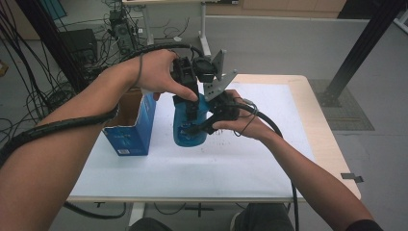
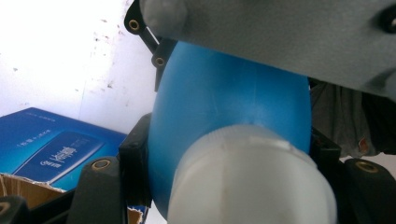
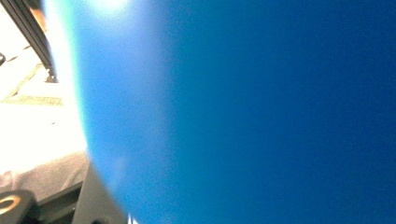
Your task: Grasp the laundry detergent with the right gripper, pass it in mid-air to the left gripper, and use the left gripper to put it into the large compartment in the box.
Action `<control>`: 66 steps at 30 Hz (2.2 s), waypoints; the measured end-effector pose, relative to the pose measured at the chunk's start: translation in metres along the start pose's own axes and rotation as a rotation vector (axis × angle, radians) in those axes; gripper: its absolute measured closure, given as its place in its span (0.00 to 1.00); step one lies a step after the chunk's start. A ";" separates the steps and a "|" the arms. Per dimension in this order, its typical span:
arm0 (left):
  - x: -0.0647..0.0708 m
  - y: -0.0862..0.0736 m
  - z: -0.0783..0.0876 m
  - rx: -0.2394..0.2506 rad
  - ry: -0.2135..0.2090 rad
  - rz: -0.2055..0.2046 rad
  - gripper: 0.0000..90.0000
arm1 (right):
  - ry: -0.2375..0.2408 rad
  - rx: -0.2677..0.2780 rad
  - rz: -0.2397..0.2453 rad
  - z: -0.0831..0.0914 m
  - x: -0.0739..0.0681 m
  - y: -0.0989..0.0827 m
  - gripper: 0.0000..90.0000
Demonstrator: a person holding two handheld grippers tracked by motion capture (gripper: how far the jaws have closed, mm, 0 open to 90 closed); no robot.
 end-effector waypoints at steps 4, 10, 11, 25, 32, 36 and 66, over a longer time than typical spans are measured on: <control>0.000 0.000 0.002 0.002 0.001 0.003 0.41 | -0.005 0.005 0.003 0.001 0.001 0.000 0.44; 0.000 0.000 0.003 0.000 0.000 0.003 0.41 | -0.009 0.006 0.003 0.001 0.002 0.000 0.43; 0.000 -0.001 0.003 -0.003 -0.001 0.003 0.41 | -0.010 0.006 0.004 0.001 0.002 0.000 0.43; -0.001 0.000 0.004 0.010 -0.003 0.015 0.41 | -0.010 0.007 -0.001 0.001 0.003 0.000 0.43; -0.004 0.000 0.006 0.025 -0.010 0.026 0.41 | -0.019 -0.010 -0.012 0.003 0.004 -0.005 0.35; -0.008 -0.003 0.004 0.025 -0.007 0.050 0.41 | -0.036 -0.043 -0.024 0.006 0.005 -0.016 0.32; -0.078 -0.067 0.072 0.065 0.078 0.543 0.41 | -0.293 -0.410 -0.404 0.128 0.016 -0.127 0.04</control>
Point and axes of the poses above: each handheld gripper's, and its own axes: z roughly backward along the jaws, y roughly out of its top, x roughly to its right, the point moved 10 cm from there along -z, roughly forward along the jaws, and after that the axes turned 5 degrees about z, right-handed, at the moved point
